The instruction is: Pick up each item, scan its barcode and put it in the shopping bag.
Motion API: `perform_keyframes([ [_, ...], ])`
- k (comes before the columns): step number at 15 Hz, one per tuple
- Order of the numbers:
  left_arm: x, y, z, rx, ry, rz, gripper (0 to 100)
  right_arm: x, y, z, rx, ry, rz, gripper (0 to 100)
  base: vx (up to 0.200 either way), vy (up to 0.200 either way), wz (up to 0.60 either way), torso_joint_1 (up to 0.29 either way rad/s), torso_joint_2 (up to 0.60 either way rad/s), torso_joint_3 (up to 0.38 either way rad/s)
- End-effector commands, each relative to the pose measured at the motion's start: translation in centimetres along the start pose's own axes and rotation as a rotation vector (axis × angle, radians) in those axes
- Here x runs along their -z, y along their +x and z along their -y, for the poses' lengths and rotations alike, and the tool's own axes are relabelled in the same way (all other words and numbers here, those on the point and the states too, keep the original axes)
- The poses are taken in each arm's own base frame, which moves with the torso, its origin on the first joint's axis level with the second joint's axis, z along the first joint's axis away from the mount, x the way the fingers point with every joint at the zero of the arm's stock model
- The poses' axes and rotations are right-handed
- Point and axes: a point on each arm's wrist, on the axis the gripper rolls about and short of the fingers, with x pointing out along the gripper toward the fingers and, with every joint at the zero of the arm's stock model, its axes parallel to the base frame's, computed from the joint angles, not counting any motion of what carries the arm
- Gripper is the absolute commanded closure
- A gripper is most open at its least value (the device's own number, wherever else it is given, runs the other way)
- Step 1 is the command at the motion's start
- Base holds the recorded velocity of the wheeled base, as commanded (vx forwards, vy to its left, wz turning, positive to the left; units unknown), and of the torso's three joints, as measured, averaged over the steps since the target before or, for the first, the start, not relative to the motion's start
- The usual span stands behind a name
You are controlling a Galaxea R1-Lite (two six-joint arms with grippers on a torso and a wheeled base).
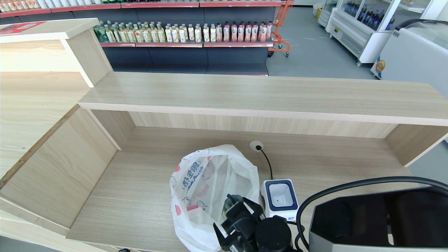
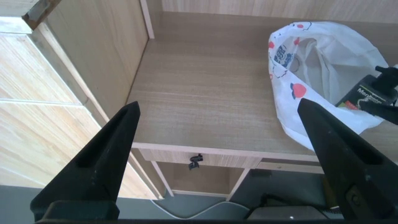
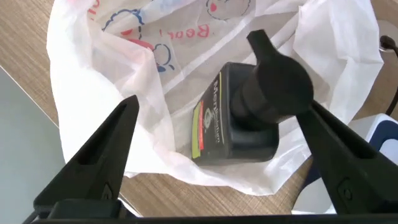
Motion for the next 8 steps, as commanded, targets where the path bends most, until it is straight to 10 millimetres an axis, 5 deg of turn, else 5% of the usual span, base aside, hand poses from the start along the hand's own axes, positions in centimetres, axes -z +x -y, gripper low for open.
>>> perform_keyframes([
  [1,0.0,0.0,0.0,0.000,0.000,-0.001,0,-0.5,0.4,-0.1,0.005,0.010,0.022,0,0.000,0.000,0.00,0.000,0.00,0.000],
  [5,0.0,0.0,0.0,0.000,0.000,-0.001,0,-2.5,-0.2,0.9,0.021,0.029,0.072,0,0.000,0.000,0.00,0.000,0.00,0.000],
  [8,0.0,0.0,0.0,0.000,0.000,-0.001,0,-6.9,-3.6,3.3,0.033,0.035,0.130,0,0.000,0.000,0.00,0.000,0.00,0.000],
])
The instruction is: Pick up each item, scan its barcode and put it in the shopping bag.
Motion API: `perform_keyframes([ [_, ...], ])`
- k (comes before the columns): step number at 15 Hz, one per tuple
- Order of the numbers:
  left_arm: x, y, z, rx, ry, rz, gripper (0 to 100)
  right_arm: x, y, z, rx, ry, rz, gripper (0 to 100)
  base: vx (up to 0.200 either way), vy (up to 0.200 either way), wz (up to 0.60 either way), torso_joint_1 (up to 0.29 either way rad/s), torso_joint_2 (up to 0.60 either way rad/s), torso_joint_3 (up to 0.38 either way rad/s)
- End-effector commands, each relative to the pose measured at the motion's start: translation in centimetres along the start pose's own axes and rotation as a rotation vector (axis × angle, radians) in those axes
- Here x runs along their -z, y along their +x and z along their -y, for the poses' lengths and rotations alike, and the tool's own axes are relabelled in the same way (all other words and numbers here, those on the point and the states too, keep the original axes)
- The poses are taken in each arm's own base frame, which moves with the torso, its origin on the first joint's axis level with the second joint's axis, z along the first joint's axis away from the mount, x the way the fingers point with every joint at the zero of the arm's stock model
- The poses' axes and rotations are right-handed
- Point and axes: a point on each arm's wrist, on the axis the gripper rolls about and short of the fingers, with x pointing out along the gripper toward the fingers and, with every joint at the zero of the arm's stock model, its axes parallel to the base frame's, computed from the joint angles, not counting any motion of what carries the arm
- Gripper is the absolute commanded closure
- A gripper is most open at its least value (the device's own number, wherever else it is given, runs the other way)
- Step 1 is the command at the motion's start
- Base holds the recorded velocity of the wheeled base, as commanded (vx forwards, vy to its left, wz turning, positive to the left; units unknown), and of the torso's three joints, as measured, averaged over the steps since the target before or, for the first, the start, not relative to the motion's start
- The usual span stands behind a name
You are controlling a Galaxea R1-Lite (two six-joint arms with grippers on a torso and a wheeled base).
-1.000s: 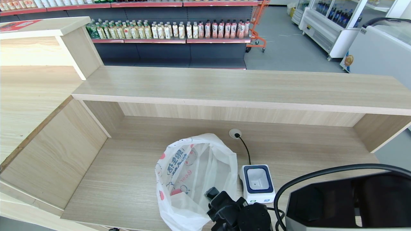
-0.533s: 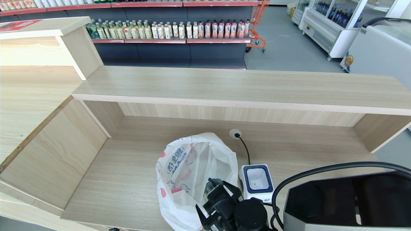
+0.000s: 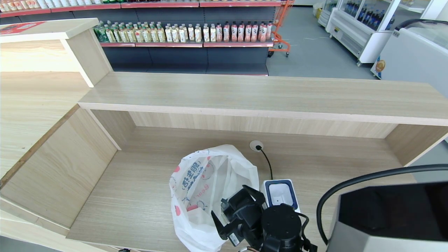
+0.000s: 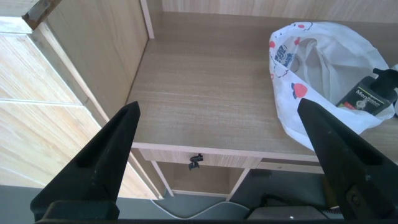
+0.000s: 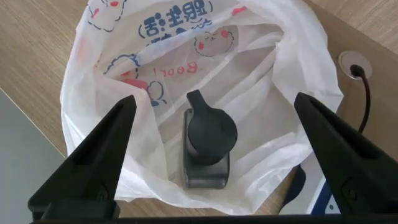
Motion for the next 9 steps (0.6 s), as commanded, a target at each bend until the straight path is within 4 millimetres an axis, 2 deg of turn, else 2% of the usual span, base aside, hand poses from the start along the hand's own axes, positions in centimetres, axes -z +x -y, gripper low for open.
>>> perform_keyframes([
  [1,0.0,0.0,0.0,0.000,0.000,-0.001,0,-5.4,-4.4,3.5,0.030,0.006,0.060,0,0.000,0.000,0.00,0.000,0.00,0.000],
  [2,0.0,0.0,0.0,0.000,0.000,-0.001,0,-6.6,-6.3,5.6,0.056,-0.024,0.038,0,0.000,0.000,0.00,0.000,0.00,0.000],
  [3,0.0,0.0,0.0,0.000,0.000,-0.001,0,-7.1,-7.4,7.1,0.093,-0.049,0.010,0,0.000,0.000,0.00,0.000,0.00,0.000],
  [4,0.0,0.0,0.0,0.000,0.000,-0.001,0,-7.7,-10.2,10.5,0.224,-0.111,-0.056,0,0.000,0.000,0.00,0.000,0.00,0.000],
  [6,0.0,0.0,0.0,0.000,0.000,-0.001,0,-7.2,-13.8,14.9,0.385,-0.118,-0.175,0,0.000,0.000,0.00,0.000,0.00,0.000],
  [7,0.0,0.0,0.0,0.000,0.000,-0.001,0,-6.5,-16.1,16.4,0.435,-0.111,-0.254,0,0.000,0.000,0.00,0.000,0.00,0.000],
  [9,0.0,0.0,0.0,0.000,0.000,-0.001,0,-5.5,-20.1,17.0,0.416,-0.032,-0.332,0,0.000,0.000,0.00,0.000,0.00,0.000],
])
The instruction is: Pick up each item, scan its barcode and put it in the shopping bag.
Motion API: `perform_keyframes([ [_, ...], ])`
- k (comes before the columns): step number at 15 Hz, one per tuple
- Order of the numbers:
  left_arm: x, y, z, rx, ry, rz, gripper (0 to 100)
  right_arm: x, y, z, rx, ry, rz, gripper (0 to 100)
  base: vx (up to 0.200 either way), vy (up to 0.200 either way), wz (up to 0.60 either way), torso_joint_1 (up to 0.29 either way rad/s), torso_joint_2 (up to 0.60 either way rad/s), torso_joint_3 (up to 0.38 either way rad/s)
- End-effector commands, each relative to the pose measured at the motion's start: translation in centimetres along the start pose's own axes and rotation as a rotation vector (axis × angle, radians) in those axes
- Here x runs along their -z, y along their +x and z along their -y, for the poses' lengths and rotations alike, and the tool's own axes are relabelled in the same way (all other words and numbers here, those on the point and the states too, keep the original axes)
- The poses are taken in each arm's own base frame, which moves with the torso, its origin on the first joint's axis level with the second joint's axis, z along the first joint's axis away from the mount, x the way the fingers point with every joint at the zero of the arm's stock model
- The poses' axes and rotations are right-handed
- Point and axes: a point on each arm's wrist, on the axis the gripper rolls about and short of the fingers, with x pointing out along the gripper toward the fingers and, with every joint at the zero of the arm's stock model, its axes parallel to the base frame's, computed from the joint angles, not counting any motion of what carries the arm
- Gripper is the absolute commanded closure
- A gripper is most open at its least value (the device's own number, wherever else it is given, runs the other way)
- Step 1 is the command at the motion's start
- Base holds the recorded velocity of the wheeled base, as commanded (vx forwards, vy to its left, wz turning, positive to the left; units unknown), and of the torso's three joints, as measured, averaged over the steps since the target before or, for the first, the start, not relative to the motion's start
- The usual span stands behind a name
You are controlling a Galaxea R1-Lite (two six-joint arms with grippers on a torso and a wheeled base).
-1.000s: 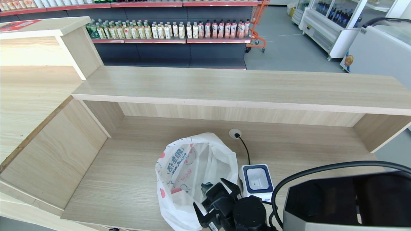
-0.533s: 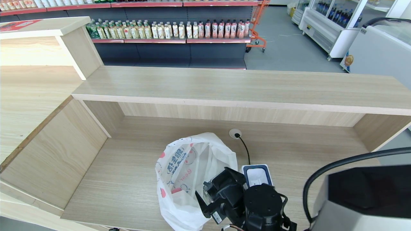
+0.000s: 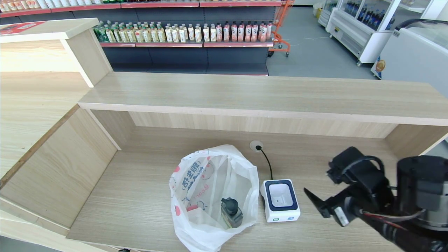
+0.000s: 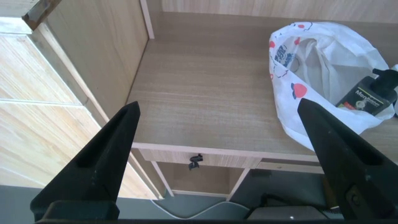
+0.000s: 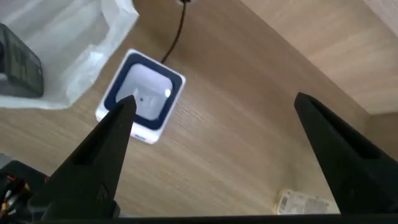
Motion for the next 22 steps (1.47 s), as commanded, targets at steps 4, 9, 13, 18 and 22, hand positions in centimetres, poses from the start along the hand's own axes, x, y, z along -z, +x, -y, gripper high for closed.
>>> perform_keyframes([
  [4,0.0,0.0,0.0,0.000,0.000,-0.001,0,3.4,-7.9,5.0,0.007,0.245,-0.018,0,0.000,0.000,0.00,0.000,0.00,0.000],
  [9,0.0,0.0,0.0,0.000,0.000,-0.001,0,5.9,-9.1,5.6,0.110,0.327,-0.045,0,0.000,0.000,0.00,0.000,0.00,0.000],
  [13,0.0,0.0,0.0,0.000,-0.002,-0.001,0,7.1,-9.8,5.4,0.126,0.334,-0.048,0,0.000,0.000,0.00,0.000,0.00,0.000],
  [18,0.0,0.0,0.0,0.000,-0.002,-0.001,0,7.8,-10.0,5.4,0.163,0.344,-0.068,0,-0.120,0.000,0.00,0.006,0.00,0.000],
  [22,0.0,0.0,0.0,0.000,-0.003,-0.001,0,8.1,-10.0,5.3,0.160,0.342,-0.075,0,-0.200,0.000,0.00,0.000,0.00,0.004],
])
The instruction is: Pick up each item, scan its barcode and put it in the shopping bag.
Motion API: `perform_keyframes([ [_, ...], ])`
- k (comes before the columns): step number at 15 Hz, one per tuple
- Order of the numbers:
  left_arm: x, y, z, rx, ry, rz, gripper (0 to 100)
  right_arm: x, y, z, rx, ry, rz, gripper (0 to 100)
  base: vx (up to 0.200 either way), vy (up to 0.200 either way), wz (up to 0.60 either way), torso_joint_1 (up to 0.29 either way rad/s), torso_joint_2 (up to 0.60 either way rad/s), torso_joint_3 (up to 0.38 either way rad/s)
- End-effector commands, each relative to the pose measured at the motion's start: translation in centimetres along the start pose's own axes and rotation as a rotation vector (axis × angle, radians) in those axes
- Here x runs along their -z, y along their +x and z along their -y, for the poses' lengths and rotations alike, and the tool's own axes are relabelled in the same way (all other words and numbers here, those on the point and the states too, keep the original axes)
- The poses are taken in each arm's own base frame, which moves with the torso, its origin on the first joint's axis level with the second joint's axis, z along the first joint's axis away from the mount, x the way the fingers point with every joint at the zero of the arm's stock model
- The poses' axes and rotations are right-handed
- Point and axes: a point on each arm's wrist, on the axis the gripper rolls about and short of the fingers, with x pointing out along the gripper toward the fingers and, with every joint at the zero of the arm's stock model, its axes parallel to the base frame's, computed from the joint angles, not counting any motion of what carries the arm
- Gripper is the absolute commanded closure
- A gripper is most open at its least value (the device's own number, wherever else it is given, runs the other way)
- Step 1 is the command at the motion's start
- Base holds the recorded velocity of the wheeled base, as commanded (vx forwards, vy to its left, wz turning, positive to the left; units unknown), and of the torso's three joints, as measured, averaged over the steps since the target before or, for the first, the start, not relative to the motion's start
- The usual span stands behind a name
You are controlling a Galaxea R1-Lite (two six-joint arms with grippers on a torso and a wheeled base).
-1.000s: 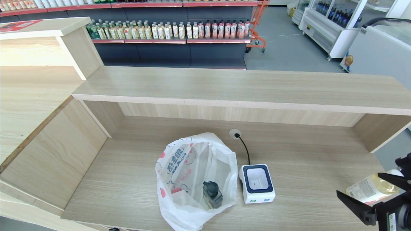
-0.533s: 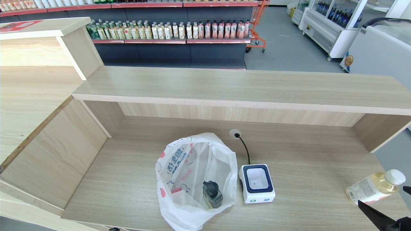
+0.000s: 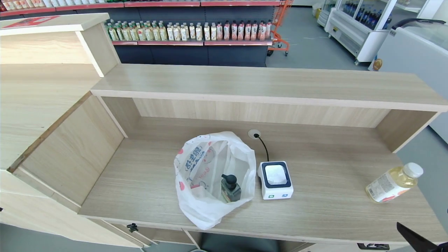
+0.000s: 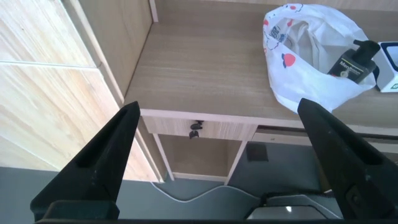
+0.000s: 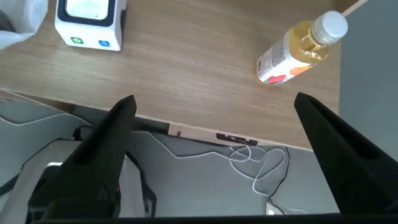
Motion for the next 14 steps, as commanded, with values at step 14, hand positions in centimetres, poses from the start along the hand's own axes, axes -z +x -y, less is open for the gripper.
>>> perform_keyframes([
  [14,0.0,0.0,0.0,-0.001,0.006,-0.001,0,2.1,-0.4,0.7,0.021,0.129,-0.026,0,0.000,-0.157,0.00,0.003,0.00,0.002],
])
